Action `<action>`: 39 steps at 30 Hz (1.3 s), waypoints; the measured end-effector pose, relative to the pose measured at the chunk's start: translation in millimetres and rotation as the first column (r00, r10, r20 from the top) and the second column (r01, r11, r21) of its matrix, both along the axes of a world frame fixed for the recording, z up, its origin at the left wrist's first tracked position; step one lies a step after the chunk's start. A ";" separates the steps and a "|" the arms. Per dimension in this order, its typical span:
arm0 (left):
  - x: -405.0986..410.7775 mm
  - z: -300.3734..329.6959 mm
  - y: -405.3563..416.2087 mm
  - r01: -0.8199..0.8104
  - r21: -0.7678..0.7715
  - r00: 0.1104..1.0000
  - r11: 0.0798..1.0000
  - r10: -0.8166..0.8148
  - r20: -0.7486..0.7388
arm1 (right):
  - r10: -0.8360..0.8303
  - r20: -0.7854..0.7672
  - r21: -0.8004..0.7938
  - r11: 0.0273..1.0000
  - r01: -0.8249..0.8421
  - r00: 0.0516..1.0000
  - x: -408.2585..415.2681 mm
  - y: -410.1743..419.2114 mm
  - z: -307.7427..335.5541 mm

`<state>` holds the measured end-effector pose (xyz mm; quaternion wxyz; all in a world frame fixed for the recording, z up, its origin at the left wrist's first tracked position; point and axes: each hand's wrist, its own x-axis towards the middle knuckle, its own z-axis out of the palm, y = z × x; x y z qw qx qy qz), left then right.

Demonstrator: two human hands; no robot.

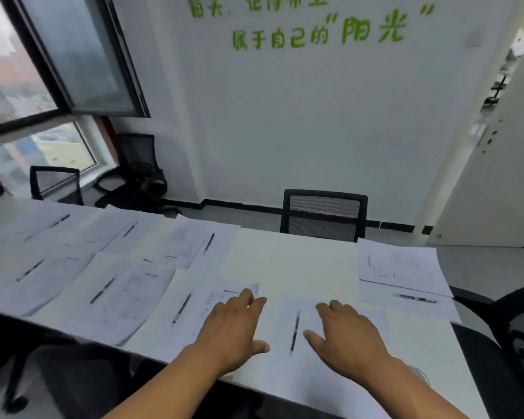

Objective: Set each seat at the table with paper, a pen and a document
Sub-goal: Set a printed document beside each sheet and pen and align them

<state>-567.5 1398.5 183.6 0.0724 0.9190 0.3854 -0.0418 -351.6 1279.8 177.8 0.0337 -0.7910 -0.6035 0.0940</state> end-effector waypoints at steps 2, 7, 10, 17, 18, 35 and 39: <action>-19.9 17.9 1.1 -0.045 0.035 0.999 0.998 0.045 0.014 | 0.045 0.016 0.033 0.998 -0.046 0.999 -18.0 10.0 20.7; -66.1 44.0 4.8 -0.140 0.089 0.990 0.986 0.138 0.029 | 0.120 0.041 0.099 0.987 -0.124 0.992 -60.1 33.2 50.6; -90.8 49.7 5.0 -0.166 0.082 0.986 0.983 0.165 0.025 | 0.140 0.048 0.110 0.983 -0.144 0.989 -85.7 40.9 62.5; -161.3 45.5 14.1 -0.190 0.041 0.982 0.981 0.190 0.017 | 0.165 0.060 0.088 0.982 -0.170 0.984 -155.3 60.1 63.3; -177.0 44.0 18.3 -0.189 0.035 0.982 0.981 0.188 0.014 | 0.165 0.063 0.081 0.982 -0.170 0.984 -170.9 65.2 62.4; -309.3 6.3 90.5 -0.050 -0.042 0.999 0.998 0.051 0.009 | 0.017 0.070 -0.041 0.999 -0.014 0.997 -294.5 99.1 31.9; -302.7 -7.6 106.7 -0.023 -0.078 1.000 0.997 0.023 -0.001 | -0.017 0.057 -0.073 0.997 0.021 0.998 -291.5 110.0 18.3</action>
